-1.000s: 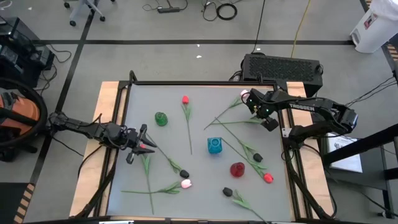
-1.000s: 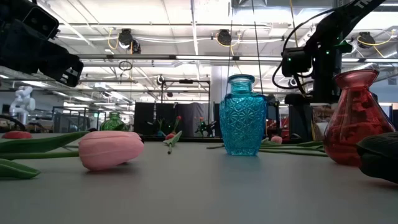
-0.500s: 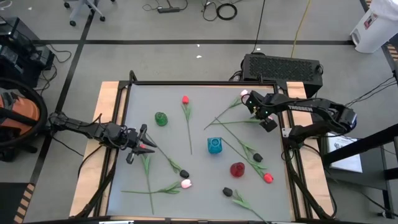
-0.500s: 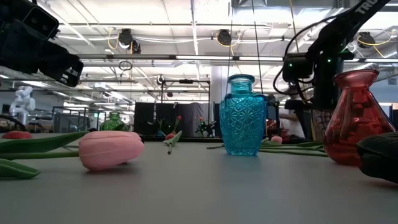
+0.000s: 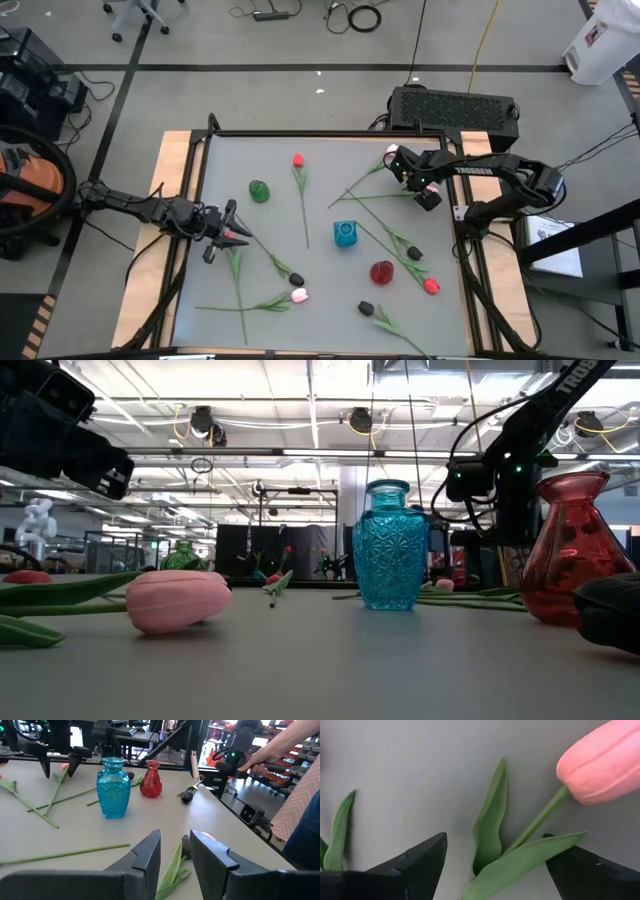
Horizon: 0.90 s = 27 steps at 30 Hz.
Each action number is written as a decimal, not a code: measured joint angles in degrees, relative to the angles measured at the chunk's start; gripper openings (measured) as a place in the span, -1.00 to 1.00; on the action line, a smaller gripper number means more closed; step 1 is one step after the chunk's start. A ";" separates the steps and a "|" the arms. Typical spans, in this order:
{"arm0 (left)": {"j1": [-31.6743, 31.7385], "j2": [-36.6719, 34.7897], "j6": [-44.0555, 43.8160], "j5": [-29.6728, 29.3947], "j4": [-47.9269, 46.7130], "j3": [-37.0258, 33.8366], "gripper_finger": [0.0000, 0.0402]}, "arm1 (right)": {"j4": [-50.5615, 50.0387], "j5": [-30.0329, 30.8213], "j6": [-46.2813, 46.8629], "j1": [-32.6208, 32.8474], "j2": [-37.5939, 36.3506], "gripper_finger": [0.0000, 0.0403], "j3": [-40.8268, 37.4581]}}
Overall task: Sort flowers into vase by color
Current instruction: Put the middle pink tulip into the red vase
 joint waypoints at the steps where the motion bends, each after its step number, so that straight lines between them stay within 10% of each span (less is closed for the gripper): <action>1: 0.00 0.01 0.00 0.00 0.00 -0.02 -0.44 | 0.02 0.00 0.00 0.00 0.28 0.58 0.00; 27: 0.01 0.01 -0.01 0.00 -0.01 0.00 -0.44 | -1.07 -3.26 -0.13 -0.07 0.60 0.28 -0.11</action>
